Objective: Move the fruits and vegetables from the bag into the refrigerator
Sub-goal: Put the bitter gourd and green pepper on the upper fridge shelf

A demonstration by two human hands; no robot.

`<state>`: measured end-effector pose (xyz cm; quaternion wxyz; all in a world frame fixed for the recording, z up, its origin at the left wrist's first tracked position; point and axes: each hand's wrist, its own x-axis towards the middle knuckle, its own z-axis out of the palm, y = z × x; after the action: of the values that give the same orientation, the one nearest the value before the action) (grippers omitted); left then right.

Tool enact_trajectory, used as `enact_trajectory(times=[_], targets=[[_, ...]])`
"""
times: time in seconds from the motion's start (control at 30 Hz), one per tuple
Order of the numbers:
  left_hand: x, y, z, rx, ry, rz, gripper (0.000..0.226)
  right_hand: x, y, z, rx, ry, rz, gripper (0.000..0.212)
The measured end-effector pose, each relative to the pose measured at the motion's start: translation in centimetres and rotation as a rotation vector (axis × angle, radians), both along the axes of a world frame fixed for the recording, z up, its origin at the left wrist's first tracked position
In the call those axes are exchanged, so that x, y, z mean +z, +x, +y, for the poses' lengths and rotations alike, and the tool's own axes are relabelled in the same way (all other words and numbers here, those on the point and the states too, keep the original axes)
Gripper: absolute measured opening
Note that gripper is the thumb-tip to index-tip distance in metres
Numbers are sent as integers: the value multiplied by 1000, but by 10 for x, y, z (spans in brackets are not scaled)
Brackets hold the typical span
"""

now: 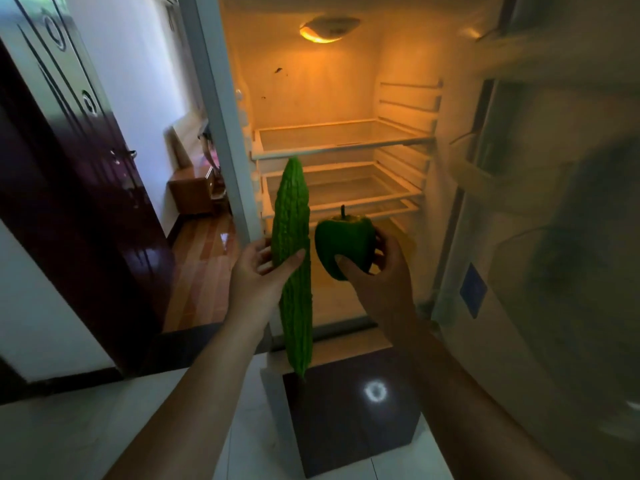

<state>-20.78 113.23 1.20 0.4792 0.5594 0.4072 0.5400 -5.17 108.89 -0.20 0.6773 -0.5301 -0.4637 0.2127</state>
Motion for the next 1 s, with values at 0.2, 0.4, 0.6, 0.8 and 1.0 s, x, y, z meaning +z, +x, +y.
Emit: enact_trajectory(times=[0.2,0.4,0.6,0.8,1.0], targets=[[18,13,43,-72,29,-11,28,12,11,43,-64,43,-6,60],[17,33,67,-91,-6,-56,30,11,35,62,-57,38,-7,62],[12,63,73,-94,-47,-55,47,8,64,67,2,23,10,63],[8,86,72,-92,-32,-53,43,0,87,65,44,17,19,62],[-6,119,68,-111,-96,-49,55,-13,139,36,70,-28,31,66]])
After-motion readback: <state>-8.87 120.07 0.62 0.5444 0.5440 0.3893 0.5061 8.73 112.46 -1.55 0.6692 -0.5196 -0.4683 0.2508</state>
